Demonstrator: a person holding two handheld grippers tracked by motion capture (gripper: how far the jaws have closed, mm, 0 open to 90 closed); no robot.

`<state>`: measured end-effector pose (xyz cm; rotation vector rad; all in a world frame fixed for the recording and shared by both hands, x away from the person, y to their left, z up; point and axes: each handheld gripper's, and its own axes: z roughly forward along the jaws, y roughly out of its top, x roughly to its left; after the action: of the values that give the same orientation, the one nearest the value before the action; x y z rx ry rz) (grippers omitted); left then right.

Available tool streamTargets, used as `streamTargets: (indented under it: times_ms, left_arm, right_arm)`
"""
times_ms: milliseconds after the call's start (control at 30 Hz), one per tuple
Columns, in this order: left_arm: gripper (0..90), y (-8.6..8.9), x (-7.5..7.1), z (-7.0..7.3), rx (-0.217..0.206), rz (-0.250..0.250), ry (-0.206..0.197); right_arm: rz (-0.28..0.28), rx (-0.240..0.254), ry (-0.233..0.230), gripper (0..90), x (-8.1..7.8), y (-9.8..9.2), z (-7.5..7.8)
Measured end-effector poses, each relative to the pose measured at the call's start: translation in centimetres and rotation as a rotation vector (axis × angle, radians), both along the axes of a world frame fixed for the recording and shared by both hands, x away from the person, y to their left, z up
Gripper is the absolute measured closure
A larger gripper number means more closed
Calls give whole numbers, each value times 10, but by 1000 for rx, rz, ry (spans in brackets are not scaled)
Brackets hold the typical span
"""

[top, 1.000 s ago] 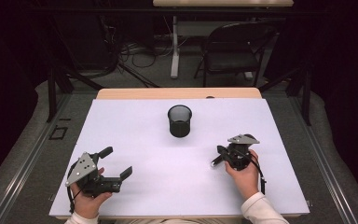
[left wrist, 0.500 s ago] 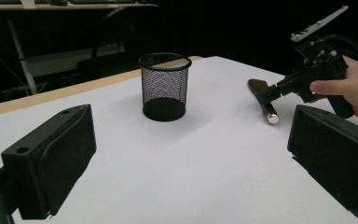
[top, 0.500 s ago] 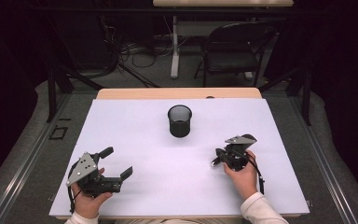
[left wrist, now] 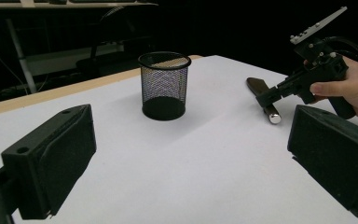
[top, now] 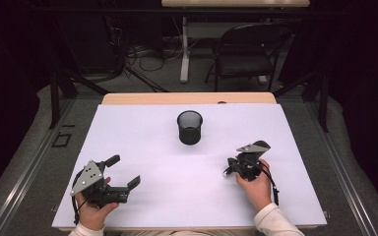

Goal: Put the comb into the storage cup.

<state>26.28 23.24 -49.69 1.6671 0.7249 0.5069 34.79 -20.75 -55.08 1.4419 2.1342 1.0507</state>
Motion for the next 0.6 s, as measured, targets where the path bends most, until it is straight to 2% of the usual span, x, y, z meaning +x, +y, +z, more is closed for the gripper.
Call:
streamTargets:
  times_ms: [600]
  left_arm:
    - [10, 1, 0, 0, -3, -2, 2]
  right_arm:
    - [-7, -2, 25, 900, -6, -4, -1]
